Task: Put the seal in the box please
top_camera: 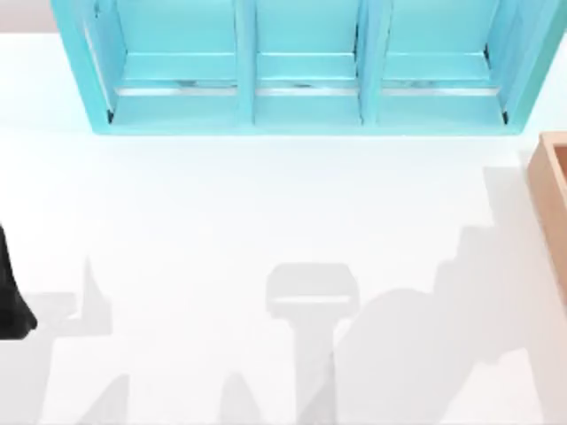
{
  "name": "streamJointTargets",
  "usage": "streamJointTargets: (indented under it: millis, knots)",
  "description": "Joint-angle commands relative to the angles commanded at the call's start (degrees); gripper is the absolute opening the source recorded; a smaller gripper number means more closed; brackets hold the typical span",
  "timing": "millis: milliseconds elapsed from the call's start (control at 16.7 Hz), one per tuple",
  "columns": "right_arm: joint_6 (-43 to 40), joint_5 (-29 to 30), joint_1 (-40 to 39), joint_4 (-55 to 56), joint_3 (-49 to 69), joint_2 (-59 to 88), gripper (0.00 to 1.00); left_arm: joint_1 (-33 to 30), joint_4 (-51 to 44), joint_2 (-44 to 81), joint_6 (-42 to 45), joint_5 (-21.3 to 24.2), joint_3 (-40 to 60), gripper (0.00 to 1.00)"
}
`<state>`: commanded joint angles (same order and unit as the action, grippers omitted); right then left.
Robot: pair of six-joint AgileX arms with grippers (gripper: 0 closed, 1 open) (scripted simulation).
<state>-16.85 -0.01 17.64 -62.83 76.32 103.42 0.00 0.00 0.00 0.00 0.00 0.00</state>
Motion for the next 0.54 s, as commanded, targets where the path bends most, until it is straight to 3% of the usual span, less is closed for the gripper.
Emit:
streamJointTargets:
  millis: [180,540]
  knots:
    - [0.0,0.0,0.0,0.0,0.0,0.0,0.98,0.0,0.0,0.0,0.0,0.0,0.0,1.00]
    - [0.0,0.0,0.0,0.0,0.0,0.0,1.00,0.0,0.0,0.0,0.0,0.0,0.0,1.00]
